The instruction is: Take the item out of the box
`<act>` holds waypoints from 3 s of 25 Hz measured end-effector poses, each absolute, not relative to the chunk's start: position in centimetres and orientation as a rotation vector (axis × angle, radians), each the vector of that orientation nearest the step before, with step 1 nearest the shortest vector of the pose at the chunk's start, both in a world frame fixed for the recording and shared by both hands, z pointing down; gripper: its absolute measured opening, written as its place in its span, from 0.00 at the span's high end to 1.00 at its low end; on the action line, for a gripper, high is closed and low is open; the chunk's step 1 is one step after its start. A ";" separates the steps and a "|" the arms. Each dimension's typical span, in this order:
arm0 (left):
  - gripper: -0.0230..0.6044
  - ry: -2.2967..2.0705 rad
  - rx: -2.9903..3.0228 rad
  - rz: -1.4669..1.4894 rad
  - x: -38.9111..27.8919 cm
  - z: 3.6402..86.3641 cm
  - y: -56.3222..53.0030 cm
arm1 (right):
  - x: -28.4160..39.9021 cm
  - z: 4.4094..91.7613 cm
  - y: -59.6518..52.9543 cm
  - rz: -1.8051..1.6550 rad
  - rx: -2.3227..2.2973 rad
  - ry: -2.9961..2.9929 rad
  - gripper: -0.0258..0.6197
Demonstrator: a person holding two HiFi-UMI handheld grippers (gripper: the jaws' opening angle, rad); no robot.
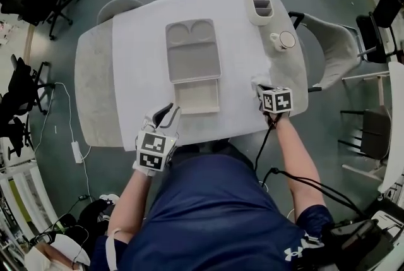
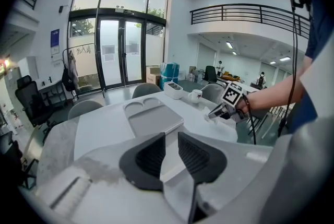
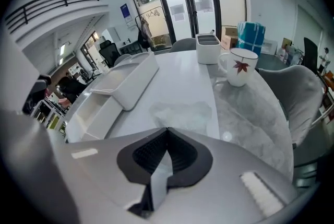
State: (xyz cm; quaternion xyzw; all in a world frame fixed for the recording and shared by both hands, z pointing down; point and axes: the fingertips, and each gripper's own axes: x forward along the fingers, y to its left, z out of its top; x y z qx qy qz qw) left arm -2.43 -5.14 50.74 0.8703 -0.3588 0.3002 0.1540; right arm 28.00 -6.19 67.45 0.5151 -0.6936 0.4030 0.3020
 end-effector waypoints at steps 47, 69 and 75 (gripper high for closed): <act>0.85 -1.381 2.665 0.055 -8.3 26.6 -10.2 | 16.6 25.0 -11.5 -0.060 1.782 -2.623 0.93; 0.92 -1.575 2.707 -0.213 -9.3 20.8 -11.8 | 13.3 20.8 -9.3 -0.330 1.782 -2.641 0.96; 0.92 -1.559 2.688 -0.179 -9.2 22.0 -11.8 | 14.0 21.2 -9.2 -0.277 1.823 -2.636 0.96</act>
